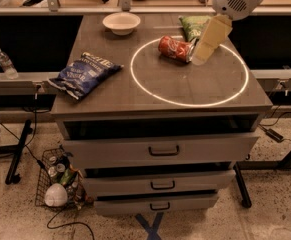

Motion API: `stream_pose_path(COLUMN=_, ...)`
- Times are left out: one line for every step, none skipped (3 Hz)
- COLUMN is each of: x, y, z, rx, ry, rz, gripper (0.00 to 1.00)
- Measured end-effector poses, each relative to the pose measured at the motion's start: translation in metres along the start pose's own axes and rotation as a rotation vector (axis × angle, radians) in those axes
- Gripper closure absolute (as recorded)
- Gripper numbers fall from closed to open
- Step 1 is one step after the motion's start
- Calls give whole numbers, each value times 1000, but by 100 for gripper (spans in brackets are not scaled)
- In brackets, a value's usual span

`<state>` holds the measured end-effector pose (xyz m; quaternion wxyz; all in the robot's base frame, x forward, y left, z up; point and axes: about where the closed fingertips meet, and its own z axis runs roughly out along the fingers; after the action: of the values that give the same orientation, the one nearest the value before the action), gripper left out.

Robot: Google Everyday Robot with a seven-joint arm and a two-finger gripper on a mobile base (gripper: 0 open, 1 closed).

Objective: Place coke can upright

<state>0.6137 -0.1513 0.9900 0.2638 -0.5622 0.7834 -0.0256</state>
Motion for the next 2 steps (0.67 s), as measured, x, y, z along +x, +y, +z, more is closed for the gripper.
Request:
stream_pose_path(x=0, y=0, z=0, rx=0, ry=0, rz=0, gripper=0)
stream_pose_path(x=-6, y=-7, z=19, rx=12, ry=-16, rz=53, gripper=0)
